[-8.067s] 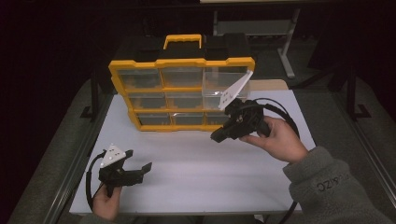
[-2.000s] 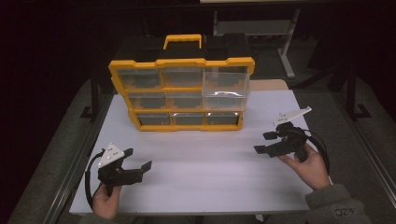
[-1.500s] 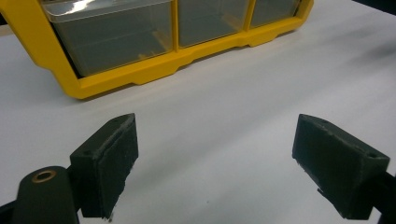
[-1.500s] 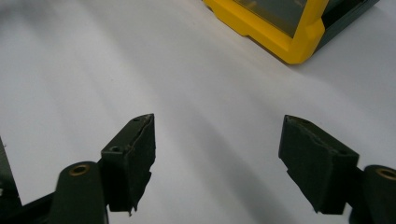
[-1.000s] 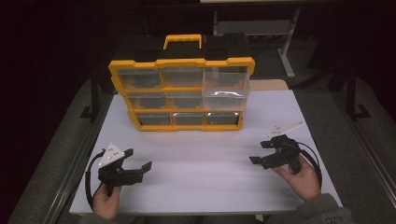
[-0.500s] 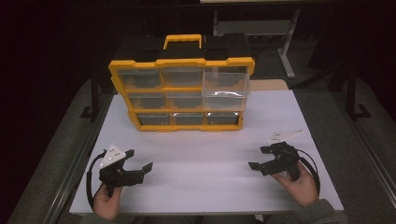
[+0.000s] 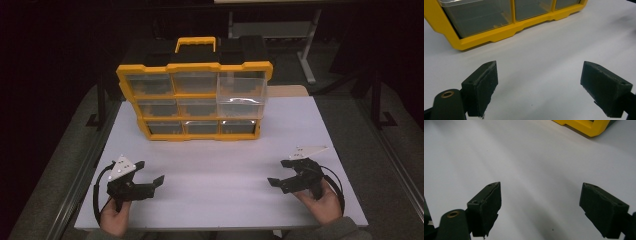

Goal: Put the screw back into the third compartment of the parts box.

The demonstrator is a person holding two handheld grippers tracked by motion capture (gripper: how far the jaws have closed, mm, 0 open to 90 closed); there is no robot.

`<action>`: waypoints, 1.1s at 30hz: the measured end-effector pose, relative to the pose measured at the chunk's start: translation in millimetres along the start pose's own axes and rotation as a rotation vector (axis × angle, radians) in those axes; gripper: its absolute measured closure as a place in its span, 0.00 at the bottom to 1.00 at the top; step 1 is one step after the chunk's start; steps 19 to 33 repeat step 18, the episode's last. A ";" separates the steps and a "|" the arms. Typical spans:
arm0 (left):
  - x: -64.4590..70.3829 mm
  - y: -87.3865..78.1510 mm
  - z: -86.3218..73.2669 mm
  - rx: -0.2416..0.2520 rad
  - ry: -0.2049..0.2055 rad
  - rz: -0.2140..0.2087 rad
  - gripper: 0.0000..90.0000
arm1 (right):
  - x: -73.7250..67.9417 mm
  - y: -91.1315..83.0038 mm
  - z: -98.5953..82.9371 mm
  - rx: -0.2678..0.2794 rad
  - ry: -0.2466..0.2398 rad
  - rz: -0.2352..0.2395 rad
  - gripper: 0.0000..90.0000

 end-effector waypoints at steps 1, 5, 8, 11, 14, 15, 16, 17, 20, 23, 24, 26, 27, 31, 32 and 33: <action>0.3 0.5 -0.1 0.002 -0.001 -0.001 0.15 | -0.1 -0.6 -0.3 0.001 -0.001 0.000 0.19; 1.5 1.4 -0.8 0.002 0.004 -0.007 0.15 | -1.6 -3.7 -1.5 0.013 0.000 0.001 0.18; 1.3 1.5 -1.7 -0.008 0.014 -0.006 0.15 | -2.1 -4.0 -1.2 0.021 -0.020 0.003 0.18; 1.6 1.5 -1.7 -0.008 0.019 -0.007 0.15 | -3.3 -3.9 -1.8 0.016 -0.018 0.007 0.18; 1.7 1.5 -1.8 -0.010 0.026 -0.007 0.15 | -4.2 -4.2 -1.7 0.017 -0.007 0.009 0.18; 2.3 1.4 -1.3 -0.007 0.025 -0.008 0.15 | -4.0 -4.1 -1.9 0.019 -0.009 0.010 0.18; 2.3 1.3 -0.9 -0.004 0.025 -0.009 0.15 | -3.3 -4.0 -1.9 0.023 -0.019 0.009 0.18; 2.4 1.3 -0.6 -0.001 0.018 -0.010 0.15 | -3.3 -3.9 -1.9 0.023 -0.018 0.008 0.18; 2.4 1.3 -0.6 -0.001 0.018 -0.010 0.15 | -3.3 -3.9 -1.9 0.023 -0.018 0.008 0.18; 2.4 1.3 -0.6 -0.001 0.018 -0.010 0.15 | -3.3 -3.9 -1.9 0.023 -0.018 0.008 0.18; 2.4 1.3 -0.6 -0.001 0.018 -0.010 0.15 | -3.3 -3.9 -1.9 0.023 -0.018 0.008 0.18; 2.4 1.3 -0.6 -0.001 0.018 -0.010 0.15 | -3.3 -3.9 -1.9 0.023 -0.018 0.008 0.18; 2.4 1.3 -0.6 -0.001 0.018 -0.010 0.15 | -3.3 -3.9 -1.9 0.023 -0.018 0.008 0.18; 2.4 1.3 -0.6 -0.001 0.018 -0.010 0.15 | -3.3 -3.9 -1.9 0.023 -0.018 0.008 0.18; 2.4 1.3 -0.6 -0.001 0.018 -0.010 0.15 | -3.3 -3.9 -1.9 0.023 -0.018 0.008 0.18; 2.4 1.3 -0.6 -0.001 0.018 -0.010 0.15 | -3.3 -3.9 -1.9 0.023 -0.018 0.008 0.18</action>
Point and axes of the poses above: each handheld gripper's, and its own axes: y roughly forward along the jaws, z roughly out of its top, x roughly to its right, the point moved 9 cm from there along y, roughly forward along the jaws, and after that the axes turned 6 degrees about -y, right-handed, at the moved point
